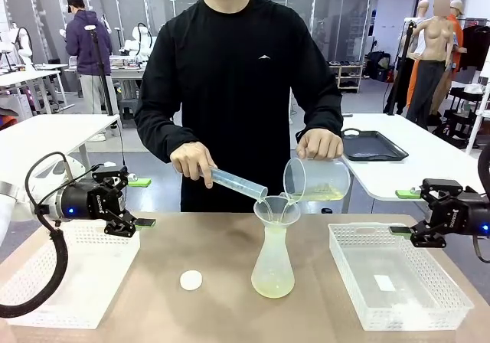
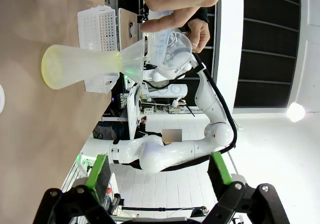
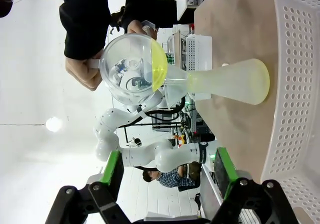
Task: Prepare the solutions needed for the experiment.
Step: Once the solution is in the Big flask , pick up the Plastic Funnel and place it back into the right Organizing basket.
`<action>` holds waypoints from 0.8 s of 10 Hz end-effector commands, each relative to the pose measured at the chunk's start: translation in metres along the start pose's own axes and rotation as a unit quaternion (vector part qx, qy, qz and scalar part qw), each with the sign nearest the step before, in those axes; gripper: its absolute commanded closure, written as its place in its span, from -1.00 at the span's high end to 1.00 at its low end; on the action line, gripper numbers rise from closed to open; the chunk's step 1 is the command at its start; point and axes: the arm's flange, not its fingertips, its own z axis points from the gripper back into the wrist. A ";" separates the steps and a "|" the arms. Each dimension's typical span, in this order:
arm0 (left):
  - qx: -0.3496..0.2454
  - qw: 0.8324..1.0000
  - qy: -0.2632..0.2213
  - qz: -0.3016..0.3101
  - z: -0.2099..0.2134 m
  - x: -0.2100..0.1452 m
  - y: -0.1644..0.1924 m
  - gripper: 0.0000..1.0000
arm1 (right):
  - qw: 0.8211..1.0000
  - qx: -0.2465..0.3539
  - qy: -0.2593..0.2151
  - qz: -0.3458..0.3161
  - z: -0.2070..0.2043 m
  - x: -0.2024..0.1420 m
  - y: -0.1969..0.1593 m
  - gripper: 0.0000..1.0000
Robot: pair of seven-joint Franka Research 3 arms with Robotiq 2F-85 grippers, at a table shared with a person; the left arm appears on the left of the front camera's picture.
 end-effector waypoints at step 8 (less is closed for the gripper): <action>-0.003 1.000 0.002 0.003 0.000 0.000 -0.002 1.00 | 1.000 0.000 -0.001 -0.007 0.000 -0.002 0.000 0.84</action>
